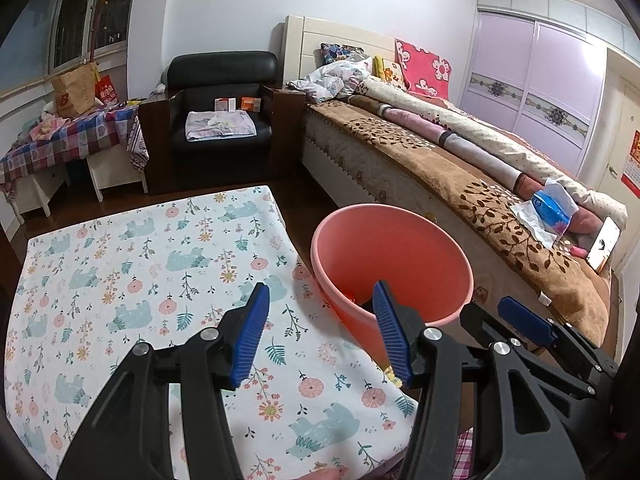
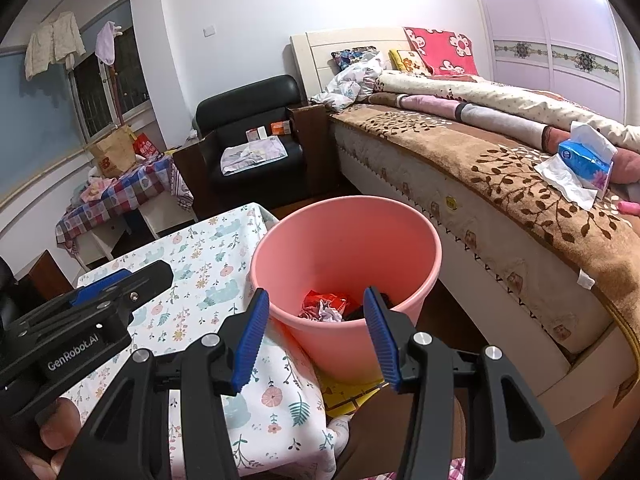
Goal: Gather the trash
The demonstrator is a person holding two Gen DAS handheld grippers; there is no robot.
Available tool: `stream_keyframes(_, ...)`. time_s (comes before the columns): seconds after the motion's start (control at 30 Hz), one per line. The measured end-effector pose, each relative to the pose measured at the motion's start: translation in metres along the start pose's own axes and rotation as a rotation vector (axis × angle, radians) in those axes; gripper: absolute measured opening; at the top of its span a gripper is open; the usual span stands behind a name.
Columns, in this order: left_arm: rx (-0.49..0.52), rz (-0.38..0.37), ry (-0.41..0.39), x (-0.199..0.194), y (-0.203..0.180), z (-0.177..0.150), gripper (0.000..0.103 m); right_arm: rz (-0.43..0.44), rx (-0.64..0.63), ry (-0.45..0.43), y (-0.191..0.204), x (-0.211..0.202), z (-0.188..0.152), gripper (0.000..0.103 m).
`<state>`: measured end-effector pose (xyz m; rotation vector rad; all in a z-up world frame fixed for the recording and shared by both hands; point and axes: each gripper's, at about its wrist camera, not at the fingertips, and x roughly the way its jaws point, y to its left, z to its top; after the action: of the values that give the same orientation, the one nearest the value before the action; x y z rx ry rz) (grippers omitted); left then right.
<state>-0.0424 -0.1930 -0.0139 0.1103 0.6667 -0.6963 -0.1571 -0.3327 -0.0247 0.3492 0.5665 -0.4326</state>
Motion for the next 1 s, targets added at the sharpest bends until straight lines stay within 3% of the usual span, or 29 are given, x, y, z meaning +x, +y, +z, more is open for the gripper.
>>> stream_keyframes(1.0, -0.004, 0.013, -0.003, -0.0094, 0.0057, -0.0008, 0.054, 0.028, -0.003, 0.003, 0.0064, -0.0072, -0.0007, 0.049)
